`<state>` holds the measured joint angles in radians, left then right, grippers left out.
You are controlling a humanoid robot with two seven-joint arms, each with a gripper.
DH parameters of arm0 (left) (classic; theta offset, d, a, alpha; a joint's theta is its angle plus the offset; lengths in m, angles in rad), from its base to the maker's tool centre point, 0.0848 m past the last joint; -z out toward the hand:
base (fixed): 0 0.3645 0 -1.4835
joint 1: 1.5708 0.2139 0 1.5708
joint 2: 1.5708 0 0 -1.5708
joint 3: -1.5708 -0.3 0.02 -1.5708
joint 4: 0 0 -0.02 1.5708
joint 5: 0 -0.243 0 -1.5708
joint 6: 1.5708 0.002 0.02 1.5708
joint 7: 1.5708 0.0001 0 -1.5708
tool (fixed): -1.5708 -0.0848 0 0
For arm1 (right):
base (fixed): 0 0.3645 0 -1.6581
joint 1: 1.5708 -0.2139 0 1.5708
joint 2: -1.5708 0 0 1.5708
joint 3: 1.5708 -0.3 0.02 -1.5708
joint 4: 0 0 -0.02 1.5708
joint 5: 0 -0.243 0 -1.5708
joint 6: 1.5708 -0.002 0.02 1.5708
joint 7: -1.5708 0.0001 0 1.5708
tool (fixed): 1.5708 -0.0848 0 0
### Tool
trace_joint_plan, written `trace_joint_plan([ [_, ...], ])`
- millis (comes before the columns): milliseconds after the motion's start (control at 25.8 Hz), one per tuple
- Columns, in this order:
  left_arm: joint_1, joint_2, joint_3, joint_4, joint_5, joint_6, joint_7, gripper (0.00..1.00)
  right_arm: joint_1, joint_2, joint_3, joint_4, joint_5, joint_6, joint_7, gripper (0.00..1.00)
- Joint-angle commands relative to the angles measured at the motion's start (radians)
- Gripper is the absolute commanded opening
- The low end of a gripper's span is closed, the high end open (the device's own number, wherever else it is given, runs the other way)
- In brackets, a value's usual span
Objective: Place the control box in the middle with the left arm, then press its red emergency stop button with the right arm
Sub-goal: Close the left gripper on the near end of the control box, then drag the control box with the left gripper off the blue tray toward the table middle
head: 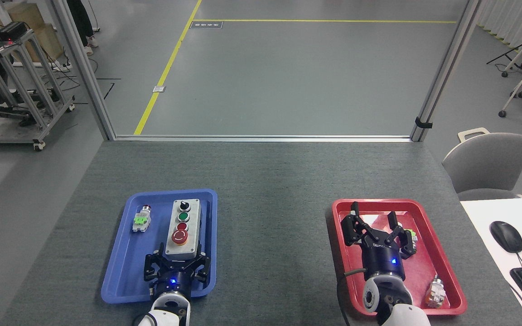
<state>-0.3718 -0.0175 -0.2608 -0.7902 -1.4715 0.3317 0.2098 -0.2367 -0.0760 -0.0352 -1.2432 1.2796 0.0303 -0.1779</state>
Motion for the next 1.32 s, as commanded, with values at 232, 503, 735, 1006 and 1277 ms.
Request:
trace_joint_plan([
  [232, -0.015, 0.008, -0.002, 0.009, -0.003, -0.002, -0.001, 0.75, -0.001, -0.005, 0.001, 0.002, 0.0, 0.0, 0.006, 0.99],
  [503, -0.027, 0.013, -0.002, 0.009, -0.003, -0.006, -0.015, 0.4, -0.003, -0.005, 0.001, 0.001, 0.0, 0.0, 0.005, 0.99],
  [735, -0.019, 0.019, -0.002, -0.003, 0.0, -0.017, -0.026, 0.0, -0.001, -0.007, 0.001, 0.002, -0.002, 0.0, 0.008, 0.99],
  [1006, 0.002, 0.014, 0.005, -0.149, 0.04, -0.023, -0.027, 0.0, -0.001, -0.008, 0.001, 0.002, 0.0, 0.0, 0.006, 0.99],
  [1277, 0.073, 0.004, -0.011, -0.334, 0.057, -0.048, -0.03, 0.0, -0.001, -0.01, 0.0, 0.002, -0.002, -0.001, 0.006, 0.99],
])
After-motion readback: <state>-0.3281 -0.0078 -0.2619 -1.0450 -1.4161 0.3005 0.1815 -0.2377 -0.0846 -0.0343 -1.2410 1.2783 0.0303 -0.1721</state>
